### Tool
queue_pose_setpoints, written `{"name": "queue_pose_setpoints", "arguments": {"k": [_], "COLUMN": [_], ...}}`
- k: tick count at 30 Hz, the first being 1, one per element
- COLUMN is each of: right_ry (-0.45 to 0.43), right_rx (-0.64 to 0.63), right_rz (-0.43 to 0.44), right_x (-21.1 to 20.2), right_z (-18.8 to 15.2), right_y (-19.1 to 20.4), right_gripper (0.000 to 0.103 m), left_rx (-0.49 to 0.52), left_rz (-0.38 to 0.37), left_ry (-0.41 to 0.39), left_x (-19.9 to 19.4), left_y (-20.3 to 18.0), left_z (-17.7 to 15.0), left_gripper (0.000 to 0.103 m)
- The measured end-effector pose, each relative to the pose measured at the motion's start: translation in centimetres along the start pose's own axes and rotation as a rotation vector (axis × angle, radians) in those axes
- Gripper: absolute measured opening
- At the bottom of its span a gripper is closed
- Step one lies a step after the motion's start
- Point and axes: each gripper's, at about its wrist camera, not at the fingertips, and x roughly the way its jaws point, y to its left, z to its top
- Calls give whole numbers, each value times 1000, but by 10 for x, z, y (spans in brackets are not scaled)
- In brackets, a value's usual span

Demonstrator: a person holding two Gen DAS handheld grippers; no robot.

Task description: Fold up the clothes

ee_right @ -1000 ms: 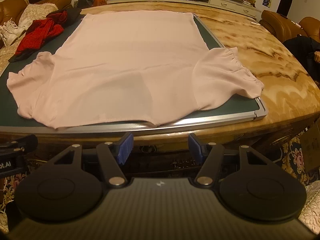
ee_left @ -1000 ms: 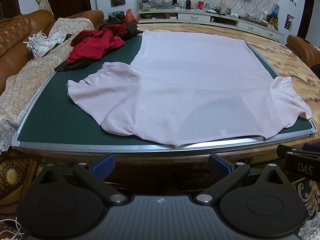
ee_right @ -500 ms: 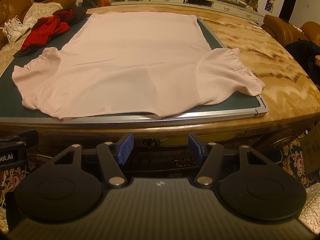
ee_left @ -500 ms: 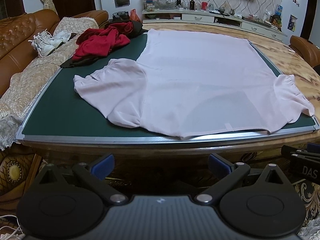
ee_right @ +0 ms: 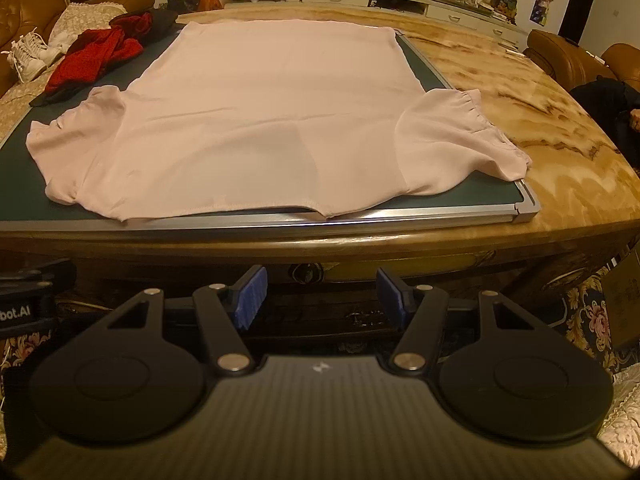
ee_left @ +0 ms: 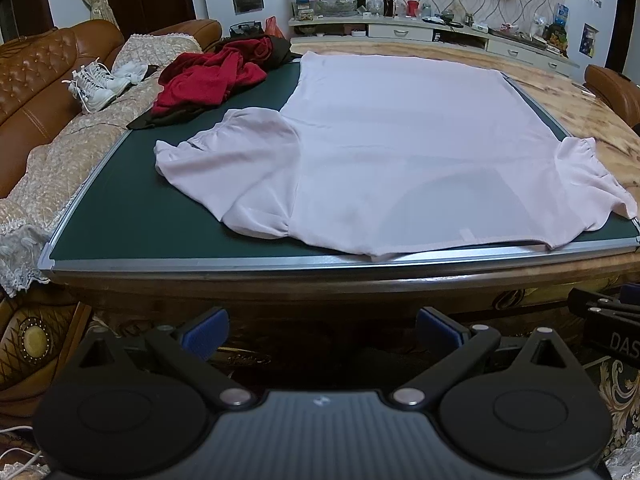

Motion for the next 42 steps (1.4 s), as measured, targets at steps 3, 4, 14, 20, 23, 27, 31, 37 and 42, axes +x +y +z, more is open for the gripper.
{"name": "queue_pose_setpoints", "arguments": {"k": [3, 4, 14, 20, 23, 27, 31, 37, 42], "right_ry": [-3, -4, 0, 7, 9, 11, 15, 20, 24], "right_rx": [9, 11, 21, 20, 20, 24, 23, 19, 18], "right_rz": [7, 7, 7, 10, 10, 11, 11, 9, 9], "right_x": [0, 0, 5, 8, 10, 11, 13, 15, 16], "right_z": [-3, -4, -10, -14, -16, -18, -20, -22, -24], "right_y": [1, 1, 3, 5, 6, 8, 8, 9, 8], "right_gripper": [68, 68, 68, 68, 68, 68, 68, 68, 68], "left_rx": [0, 1, -4, -8, -14, -28, -32, -37, -41], "left_rz": [2, 4, 3, -1, -3, -9, -12, -10, -7], "left_ry": [0, 0, 11, 6, 5, 3, -1, -9, -15], "left_x": [1, 1, 8, 10, 11, 12, 12, 13, 13], "left_y": [0, 0, 2, 3, 3, 4, 4, 2, 1], "left_z": [-2, -3, -13, -15, -16, -18, -19, -20, -21], "left_gripper": [103, 103, 102, 102, 103, 103, 103, 103, 103]}}
